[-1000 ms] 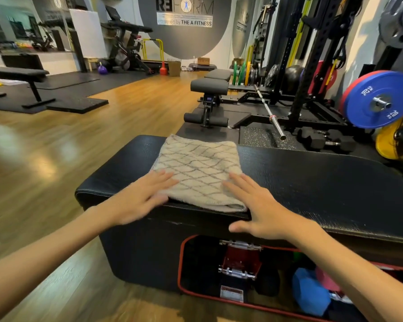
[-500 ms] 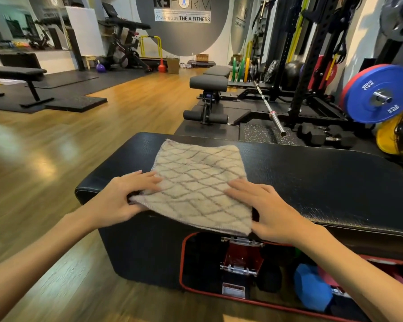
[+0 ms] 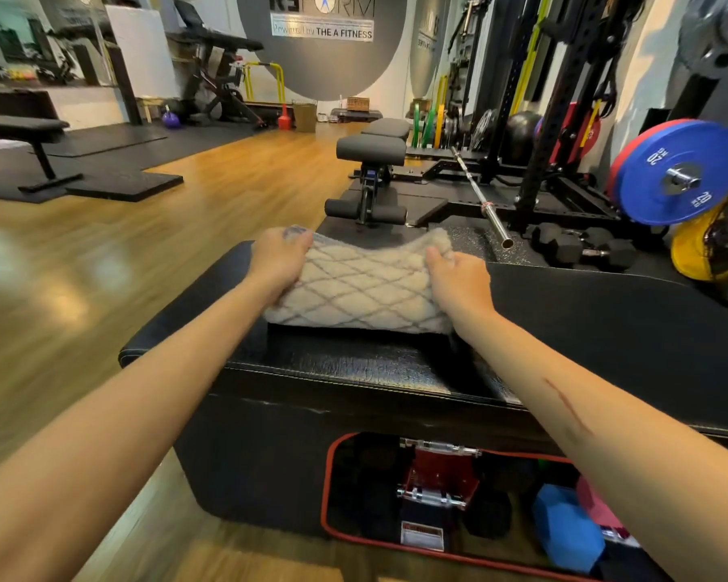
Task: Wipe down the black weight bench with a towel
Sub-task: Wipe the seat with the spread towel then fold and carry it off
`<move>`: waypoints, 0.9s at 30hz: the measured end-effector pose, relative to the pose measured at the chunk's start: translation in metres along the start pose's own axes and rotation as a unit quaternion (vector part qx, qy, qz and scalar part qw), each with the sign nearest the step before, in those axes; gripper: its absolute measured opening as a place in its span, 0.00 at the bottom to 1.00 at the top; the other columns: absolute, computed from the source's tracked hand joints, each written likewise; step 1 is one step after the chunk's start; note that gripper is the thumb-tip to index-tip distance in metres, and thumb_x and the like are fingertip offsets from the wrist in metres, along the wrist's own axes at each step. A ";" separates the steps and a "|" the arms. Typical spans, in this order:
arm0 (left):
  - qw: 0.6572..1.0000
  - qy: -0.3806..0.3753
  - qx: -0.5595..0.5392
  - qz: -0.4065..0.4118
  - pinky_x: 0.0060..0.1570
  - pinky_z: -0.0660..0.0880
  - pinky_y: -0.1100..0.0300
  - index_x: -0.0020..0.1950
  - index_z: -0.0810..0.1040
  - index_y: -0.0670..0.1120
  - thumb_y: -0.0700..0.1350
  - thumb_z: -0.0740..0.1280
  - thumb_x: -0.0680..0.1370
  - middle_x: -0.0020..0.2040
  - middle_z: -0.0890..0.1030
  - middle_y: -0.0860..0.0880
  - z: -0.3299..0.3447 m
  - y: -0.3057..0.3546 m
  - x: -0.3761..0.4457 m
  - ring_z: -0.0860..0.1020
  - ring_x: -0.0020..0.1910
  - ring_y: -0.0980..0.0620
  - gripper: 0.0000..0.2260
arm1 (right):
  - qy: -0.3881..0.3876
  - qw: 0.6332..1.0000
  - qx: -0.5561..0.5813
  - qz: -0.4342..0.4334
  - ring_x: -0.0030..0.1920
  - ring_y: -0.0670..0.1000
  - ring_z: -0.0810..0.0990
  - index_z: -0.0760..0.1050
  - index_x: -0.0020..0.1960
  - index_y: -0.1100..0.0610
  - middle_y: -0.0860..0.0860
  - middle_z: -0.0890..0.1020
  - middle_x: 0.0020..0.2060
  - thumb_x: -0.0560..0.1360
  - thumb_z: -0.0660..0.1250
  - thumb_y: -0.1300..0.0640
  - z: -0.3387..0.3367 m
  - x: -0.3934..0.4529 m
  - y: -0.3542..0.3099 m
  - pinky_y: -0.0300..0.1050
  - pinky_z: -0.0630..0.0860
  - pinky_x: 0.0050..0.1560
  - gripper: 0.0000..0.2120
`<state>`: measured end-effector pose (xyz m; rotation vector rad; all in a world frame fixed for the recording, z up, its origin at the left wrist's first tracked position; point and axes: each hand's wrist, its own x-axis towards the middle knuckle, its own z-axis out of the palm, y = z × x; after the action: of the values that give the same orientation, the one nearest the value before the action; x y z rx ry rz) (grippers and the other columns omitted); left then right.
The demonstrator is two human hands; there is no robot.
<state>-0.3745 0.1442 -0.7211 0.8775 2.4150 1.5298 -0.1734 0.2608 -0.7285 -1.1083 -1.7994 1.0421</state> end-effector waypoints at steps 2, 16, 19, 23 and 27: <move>0.997 -0.009 0.081 -0.015 0.51 0.72 0.51 0.55 0.77 0.41 0.53 0.63 0.79 0.54 0.78 0.41 0.012 -0.004 0.010 0.76 0.55 0.40 0.16 | 0.006 0.997 -0.069 0.034 0.46 0.58 0.77 0.75 0.42 0.60 0.56 0.79 0.43 0.81 0.59 0.45 0.009 0.017 0.004 0.46 0.67 0.42 0.19; 0.882 0.062 0.365 0.291 0.66 0.61 0.46 0.72 0.65 0.45 0.50 0.58 0.81 0.72 0.67 0.43 0.053 0.013 -0.026 0.66 0.70 0.45 0.20 | 0.047 0.972 -0.214 0.088 0.63 0.58 0.73 0.73 0.56 0.57 0.55 0.77 0.61 0.79 0.59 0.46 0.026 0.022 0.020 0.55 0.58 0.68 0.15; 0.875 -0.106 0.390 0.266 0.73 0.44 0.37 0.79 0.54 0.53 0.58 0.47 0.82 0.80 0.49 0.49 0.071 0.020 -0.039 0.48 0.79 0.47 0.26 | -0.001 0.974 -0.192 0.117 0.64 0.60 0.75 0.74 0.63 0.61 0.58 0.77 0.64 0.80 0.58 0.45 0.021 0.026 0.010 0.52 0.67 0.64 0.22; 0.881 -0.214 0.396 0.143 0.69 0.35 0.31 0.79 0.48 0.58 0.65 0.40 0.80 0.80 0.43 0.52 0.076 0.015 -0.030 0.41 0.78 0.42 0.28 | -0.081 0.958 -0.249 0.117 0.59 0.58 0.78 0.73 0.62 0.63 0.57 0.77 0.62 0.78 0.61 0.52 0.017 0.030 -0.006 0.45 0.72 0.49 0.17; 0.875 -0.216 0.412 0.131 0.69 0.34 0.31 0.79 0.45 0.59 0.67 0.39 0.78 0.80 0.41 0.53 0.081 0.008 -0.034 0.40 0.78 0.43 0.30 | -0.086 0.951 -0.288 0.072 0.55 0.58 0.74 0.72 0.54 0.60 0.56 0.76 0.55 0.78 0.59 0.56 0.026 0.023 -0.002 0.47 0.70 0.51 0.09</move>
<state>-0.3092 0.1907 -0.7583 1.5305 2.6159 0.1870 -0.2046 0.2752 -0.7322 -1.5515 -2.2719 0.7186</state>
